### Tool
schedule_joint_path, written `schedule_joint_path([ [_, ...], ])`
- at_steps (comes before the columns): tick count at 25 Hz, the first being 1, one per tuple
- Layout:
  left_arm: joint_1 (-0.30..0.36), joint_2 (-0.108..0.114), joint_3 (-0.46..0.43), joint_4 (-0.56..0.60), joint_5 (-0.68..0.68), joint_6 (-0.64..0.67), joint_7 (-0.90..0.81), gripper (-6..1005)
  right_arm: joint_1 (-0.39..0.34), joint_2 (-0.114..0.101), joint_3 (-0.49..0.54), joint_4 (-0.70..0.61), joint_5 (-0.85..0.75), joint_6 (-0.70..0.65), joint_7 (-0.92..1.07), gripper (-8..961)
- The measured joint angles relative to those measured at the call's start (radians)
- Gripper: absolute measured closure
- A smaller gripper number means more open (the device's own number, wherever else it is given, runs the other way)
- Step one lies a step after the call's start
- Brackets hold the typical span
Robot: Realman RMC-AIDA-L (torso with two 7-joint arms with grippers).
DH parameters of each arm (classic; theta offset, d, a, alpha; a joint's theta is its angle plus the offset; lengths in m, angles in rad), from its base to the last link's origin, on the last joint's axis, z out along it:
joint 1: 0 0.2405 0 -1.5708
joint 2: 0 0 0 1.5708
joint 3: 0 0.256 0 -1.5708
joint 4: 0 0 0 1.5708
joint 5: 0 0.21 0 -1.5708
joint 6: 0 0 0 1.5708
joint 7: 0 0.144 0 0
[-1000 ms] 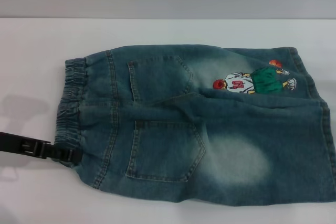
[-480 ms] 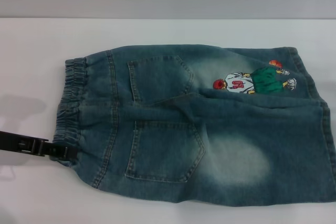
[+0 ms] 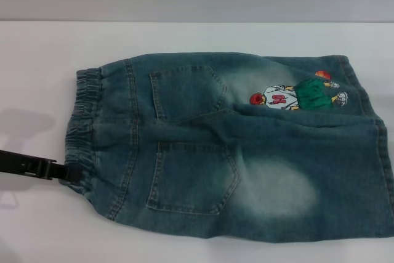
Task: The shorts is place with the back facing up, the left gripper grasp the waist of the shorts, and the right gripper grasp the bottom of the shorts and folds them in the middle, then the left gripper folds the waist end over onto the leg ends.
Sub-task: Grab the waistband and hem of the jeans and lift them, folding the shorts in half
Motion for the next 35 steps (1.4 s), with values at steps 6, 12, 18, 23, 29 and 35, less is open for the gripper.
schedule_joint_path([
  [6,0.003,0.005,-0.001,0.0,0.0,-0.008,0.003,950,0.0,0.0,0.0,0.0,0.0,0.0,0.0,186],
  [12,-0.001,0.01,-0.001,-0.004,-0.003,-0.002,-0.001,949,0.008,0.0,-0.015,-0.001,-0.008,0.001,0.01,185],
  [18,-0.004,0.011,-0.001,-0.001,-0.006,0.006,-0.005,948,-0.022,0.0,-0.059,-0.131,-0.204,-0.003,0.214,184],
  [23,-0.004,0.009,-0.012,0.002,-0.01,0.006,0.0,947,-0.075,-0.014,-0.055,-0.356,-0.572,-0.143,0.575,186],
  [29,-0.007,-0.003,-0.014,0.027,-0.011,0.001,0.004,947,-0.069,-0.052,0.058,-0.67,-1.072,-0.579,0.957,185],
  [35,-0.007,-0.01,-0.016,0.046,-0.012,0.001,0.005,946,0.059,-0.129,0.251,-0.826,-1.404,-1.014,1.342,186],
])
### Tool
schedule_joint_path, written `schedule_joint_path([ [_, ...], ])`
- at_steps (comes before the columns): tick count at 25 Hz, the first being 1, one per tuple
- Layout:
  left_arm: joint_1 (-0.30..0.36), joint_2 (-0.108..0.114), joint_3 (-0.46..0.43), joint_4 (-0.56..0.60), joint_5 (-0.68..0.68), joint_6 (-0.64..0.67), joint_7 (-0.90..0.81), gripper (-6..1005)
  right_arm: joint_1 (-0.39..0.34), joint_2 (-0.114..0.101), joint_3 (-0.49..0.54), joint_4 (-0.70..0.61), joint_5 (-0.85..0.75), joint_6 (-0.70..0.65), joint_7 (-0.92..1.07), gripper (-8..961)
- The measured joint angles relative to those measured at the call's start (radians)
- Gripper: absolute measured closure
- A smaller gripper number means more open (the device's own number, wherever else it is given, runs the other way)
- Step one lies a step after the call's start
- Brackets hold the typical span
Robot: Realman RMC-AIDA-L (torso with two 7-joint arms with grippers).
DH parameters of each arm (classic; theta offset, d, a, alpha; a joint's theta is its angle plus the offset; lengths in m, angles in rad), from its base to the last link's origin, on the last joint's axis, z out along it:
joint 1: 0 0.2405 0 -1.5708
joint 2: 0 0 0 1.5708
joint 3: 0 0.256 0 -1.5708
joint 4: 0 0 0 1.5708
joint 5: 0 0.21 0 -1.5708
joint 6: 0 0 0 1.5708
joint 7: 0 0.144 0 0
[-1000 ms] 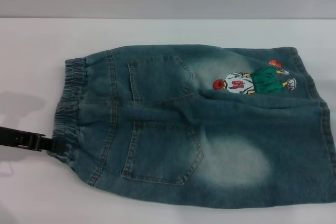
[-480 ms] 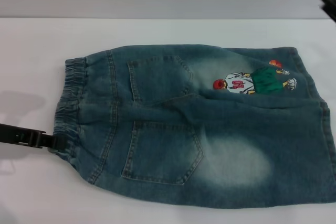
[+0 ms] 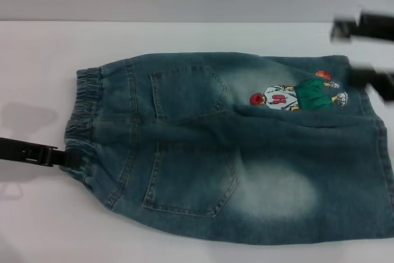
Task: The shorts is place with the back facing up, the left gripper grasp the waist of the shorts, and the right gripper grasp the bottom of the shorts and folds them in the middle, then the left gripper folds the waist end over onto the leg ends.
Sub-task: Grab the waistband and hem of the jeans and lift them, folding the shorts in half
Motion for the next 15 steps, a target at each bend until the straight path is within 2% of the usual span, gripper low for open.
schedule_joint_path([
  [3,-0.001,0.0,0.0,0.0,-0.001,-0.001,0.0,945,0.051,-0.038,0.08,-0.013,-0.173,-0.136,0.051,186],
  [5,-0.002,-0.001,0.0,0.001,-0.001,-0.001,0.0,945,0.061,-0.055,0.101,-0.031,-0.301,-0.144,0.057,185],
  [6,-0.003,-0.001,0.0,0.001,-0.001,-0.002,0.0,945,0.069,-0.064,0.122,-0.042,-0.448,-0.143,0.057,185],
  [10,-0.004,-0.001,0.0,-0.001,-0.001,-0.005,0.001,944,0.076,-0.07,0.15,-0.044,-0.606,-0.142,0.056,185],
  [15,-0.007,-0.001,0.0,-0.002,0.0,-0.014,-0.001,943,0.077,-0.071,0.134,-0.043,-0.794,-0.149,0.06,184],
])
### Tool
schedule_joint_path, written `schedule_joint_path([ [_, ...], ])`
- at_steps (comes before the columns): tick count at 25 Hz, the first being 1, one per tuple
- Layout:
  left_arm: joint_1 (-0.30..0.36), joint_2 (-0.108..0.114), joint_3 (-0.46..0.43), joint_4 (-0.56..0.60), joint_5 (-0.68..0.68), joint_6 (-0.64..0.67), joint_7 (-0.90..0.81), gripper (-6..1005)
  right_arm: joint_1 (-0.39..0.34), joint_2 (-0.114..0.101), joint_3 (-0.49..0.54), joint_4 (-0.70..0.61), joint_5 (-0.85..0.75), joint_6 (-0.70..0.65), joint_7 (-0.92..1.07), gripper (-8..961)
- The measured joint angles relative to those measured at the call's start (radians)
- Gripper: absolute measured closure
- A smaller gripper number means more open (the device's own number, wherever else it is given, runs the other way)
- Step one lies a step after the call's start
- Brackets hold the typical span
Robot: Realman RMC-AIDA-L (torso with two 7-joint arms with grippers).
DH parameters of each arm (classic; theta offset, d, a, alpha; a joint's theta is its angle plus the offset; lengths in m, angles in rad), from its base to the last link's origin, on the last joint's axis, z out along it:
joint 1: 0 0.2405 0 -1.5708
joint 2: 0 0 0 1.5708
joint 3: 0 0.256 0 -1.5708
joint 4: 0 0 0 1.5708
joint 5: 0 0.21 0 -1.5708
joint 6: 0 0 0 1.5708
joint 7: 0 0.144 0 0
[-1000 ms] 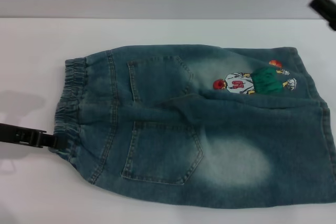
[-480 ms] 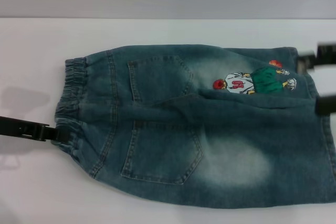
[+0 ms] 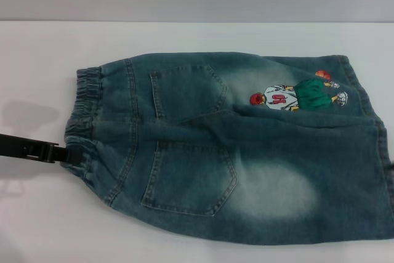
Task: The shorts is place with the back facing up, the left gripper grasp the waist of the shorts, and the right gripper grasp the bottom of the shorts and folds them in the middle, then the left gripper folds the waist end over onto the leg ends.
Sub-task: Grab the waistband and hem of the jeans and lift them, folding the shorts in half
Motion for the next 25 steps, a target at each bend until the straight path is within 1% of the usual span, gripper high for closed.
schedule_joint_path([
  [3,-0.004,0.0,0.0,-0.003,0.0,-0.011,-0.005,943,-0.007,0.002,-0.003,0.006,-0.087,0.001,-0.001,185],
  [6,-0.005,0.0,0.0,-0.003,0.0,-0.016,-0.006,943,-0.014,0.003,-0.003,0.006,-0.12,0.0,0.001,186],
  [11,-0.006,-0.007,0.0,-0.004,0.0,-0.023,-0.007,942,-0.029,0.006,0.009,0.008,-0.239,0.005,0.004,185],
  [15,-0.013,-0.012,0.0,-0.005,-0.001,-0.028,-0.007,941,-0.034,0.007,0.011,0.01,-0.333,0.038,0.009,184],
  [22,-0.022,-0.016,0.0,-0.005,0.0,-0.035,-0.009,940,-0.054,0.018,0.0,0.024,-0.383,0.148,0.051,185],
  [25,-0.025,-0.017,0.0,-0.007,0.0,-0.038,-0.01,940,-0.054,0.023,-0.012,0.033,-0.398,0.175,0.065,186],
])
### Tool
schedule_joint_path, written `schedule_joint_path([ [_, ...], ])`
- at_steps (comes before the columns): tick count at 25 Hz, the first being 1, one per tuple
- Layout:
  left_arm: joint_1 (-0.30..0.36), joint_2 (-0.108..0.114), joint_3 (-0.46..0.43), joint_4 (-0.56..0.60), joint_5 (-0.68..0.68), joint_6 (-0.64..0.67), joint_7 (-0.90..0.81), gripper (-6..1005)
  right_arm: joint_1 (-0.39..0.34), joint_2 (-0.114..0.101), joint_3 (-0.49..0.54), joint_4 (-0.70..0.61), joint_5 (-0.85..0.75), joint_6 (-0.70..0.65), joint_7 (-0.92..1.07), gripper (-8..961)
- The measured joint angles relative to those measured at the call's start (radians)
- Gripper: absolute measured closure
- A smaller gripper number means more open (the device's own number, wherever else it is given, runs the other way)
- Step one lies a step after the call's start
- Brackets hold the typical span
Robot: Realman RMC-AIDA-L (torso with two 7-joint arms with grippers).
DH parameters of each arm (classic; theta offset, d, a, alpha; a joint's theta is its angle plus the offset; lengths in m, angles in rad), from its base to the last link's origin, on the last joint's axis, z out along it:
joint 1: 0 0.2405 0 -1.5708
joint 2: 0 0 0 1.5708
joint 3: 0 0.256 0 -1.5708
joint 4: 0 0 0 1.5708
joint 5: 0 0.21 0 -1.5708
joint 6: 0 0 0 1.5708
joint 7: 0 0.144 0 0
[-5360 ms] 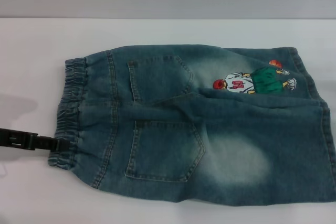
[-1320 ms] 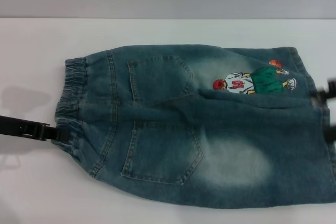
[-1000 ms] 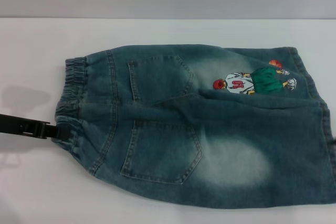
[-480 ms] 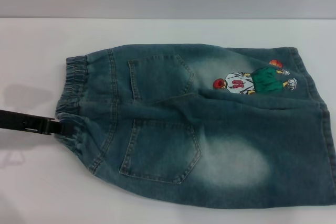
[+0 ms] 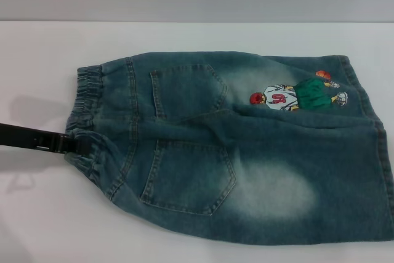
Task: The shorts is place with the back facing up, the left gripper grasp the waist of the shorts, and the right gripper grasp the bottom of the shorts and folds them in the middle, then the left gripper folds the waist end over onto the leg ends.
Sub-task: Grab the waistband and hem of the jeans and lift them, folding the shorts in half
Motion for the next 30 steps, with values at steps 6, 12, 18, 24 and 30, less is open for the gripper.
schedule_joint_path([
  [6,-0.004,-0.002,0.001,-0.001,0.002,-0.011,-0.008,939,0.001,0.018,-0.049,0.013,-0.042,0.076,0.031,186],
  [12,-0.01,-0.001,0.002,-0.001,0.004,-0.014,-0.011,938,0.016,0.024,-0.051,0.03,-0.042,0.102,0.033,185],
  [18,-0.017,-0.001,0.002,0.0,0.007,-0.014,-0.013,937,0.034,0.034,-0.055,0.031,-0.043,0.107,0.033,184],
  [24,-0.02,-0.001,0.002,0.0,0.008,-0.014,-0.013,936,0.046,0.04,-0.061,0.033,-0.049,0.108,0.034,185],
  [30,-0.022,-0.002,0.001,0.0,0.008,-0.015,-0.013,935,0.054,0.053,-0.075,0.036,-0.05,0.105,0.035,184],
])
